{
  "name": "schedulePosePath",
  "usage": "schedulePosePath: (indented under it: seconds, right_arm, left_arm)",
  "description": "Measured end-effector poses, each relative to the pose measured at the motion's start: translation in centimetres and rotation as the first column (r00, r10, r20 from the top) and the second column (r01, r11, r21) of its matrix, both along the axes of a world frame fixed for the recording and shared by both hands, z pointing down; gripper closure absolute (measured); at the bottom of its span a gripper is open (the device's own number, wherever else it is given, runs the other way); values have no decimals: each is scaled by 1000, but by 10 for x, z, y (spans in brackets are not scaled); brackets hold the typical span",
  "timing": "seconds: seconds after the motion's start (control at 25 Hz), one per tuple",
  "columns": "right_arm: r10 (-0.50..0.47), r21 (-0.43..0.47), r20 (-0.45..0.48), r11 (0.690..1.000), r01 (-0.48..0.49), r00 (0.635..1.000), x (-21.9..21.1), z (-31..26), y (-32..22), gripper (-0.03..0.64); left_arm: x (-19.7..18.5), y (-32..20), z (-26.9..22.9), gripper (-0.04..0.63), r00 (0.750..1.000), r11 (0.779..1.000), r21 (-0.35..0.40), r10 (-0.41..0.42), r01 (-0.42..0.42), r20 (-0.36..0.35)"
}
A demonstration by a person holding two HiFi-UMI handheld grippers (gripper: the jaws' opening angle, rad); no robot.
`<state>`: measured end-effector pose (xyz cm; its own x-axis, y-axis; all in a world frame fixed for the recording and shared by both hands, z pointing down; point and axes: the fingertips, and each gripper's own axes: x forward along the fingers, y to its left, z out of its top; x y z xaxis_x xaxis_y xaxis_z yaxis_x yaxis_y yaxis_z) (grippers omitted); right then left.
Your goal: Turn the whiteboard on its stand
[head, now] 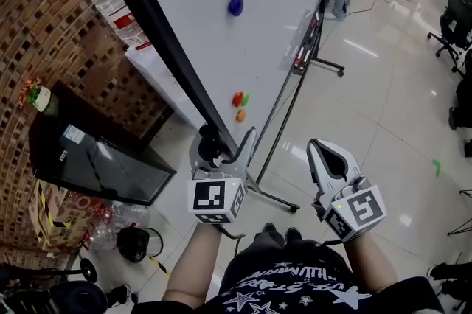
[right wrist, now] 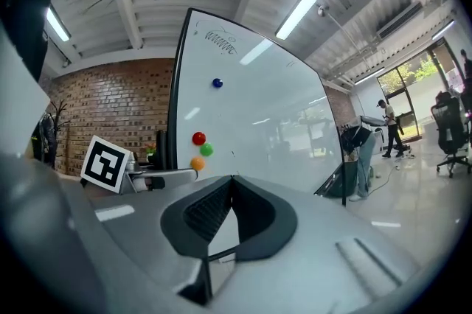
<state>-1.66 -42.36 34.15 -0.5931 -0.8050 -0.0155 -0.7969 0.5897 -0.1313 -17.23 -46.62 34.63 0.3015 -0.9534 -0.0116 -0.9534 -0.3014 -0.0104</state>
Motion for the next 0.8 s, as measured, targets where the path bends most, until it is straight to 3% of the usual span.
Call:
schedulePosePath:
  seconds: [0.04,0.08,0.24,0.56,0.8]
  right_arm:
    - [5,-6,-4,1000,-5,1000,1,2,-1,609]
    - [10,-12,-9,1000,-10,1000,1,4,-2,609]
    - [43,-21,-19,999,-44,999,7,7,-6,609]
    - [84,-36,-26,996,-85,996,16,12,-6,609]
    - [140,-71,-23,987,-141,990,30,19,2,609]
  left_arm:
    - [-1,-1,0,297,1000,1000,-1,-8,8,13]
    - [-2,-2,0,357,1000,1000,2,-10,10,17]
    - [5,2,-4,458,1000,1000,16,11,-11,1]
    - [5,9,-14,479,999,998,47,29,-28,-32]
    - [5,14,-13,479,999,999,24,37,-37,-24]
